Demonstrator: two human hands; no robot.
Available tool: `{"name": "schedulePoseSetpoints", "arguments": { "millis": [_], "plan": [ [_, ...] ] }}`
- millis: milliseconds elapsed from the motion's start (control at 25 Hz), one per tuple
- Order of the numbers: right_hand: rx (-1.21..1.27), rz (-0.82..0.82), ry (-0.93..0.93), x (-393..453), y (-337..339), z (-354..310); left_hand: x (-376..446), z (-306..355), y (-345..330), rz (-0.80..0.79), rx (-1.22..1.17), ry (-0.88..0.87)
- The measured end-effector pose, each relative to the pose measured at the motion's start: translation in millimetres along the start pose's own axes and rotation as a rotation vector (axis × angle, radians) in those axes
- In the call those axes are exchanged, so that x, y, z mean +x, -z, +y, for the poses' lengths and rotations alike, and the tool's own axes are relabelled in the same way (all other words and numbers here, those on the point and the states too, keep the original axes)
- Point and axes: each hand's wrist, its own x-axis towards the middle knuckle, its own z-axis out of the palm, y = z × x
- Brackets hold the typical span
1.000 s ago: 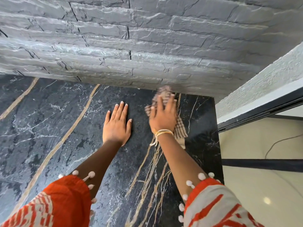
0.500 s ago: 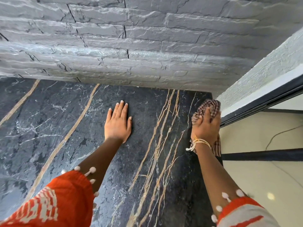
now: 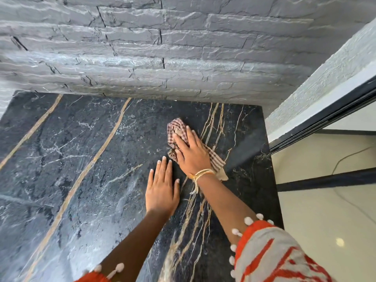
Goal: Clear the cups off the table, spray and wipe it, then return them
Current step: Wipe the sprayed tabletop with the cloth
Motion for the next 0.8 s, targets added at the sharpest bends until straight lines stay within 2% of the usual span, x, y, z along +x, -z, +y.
{"name": "schedulePoseSetpoints", "arguments": {
  "millis": [80, 240, 320, 440, 560, 640, 800],
  "plan": [
    [-0.034, -0.014, -0.004, -7.3, 8.4, 27.1, -10.3, 1.1, -1.7, -0.011, 0.008, -0.023],
    [-0.013, 0.121, -0.475, -42.9, 24.9, 104.1, -21.4, 2.1, -1.1, -0.036, 0.035, -0.079],
    [0.005, 0.212, -0.637, -80.3, 29.2, 127.9, -27.7, 3.0, -3.3, -0.049, 0.040, -0.088],
    [0.041, 0.290, -0.832, -116.4, 25.1, 124.1, -30.5, 1.8, -4.8, -0.059, 0.053, -0.090],
    [0.077, 0.264, -0.980, -92.5, 22.1, 89.0, -28.4, 1.6, -3.5, -0.052, 0.061, -0.100],
    [0.049, 0.212, -0.838, -70.4, 15.4, 54.3, -28.2, 1.9, -3.6, -0.047, 0.063, -0.106],
    [0.041, 0.084, -0.206, -68.6, -8.0, -17.4, -30.3, 0.7, -6.1, -0.049, 0.093, -0.104]
  ]
}}
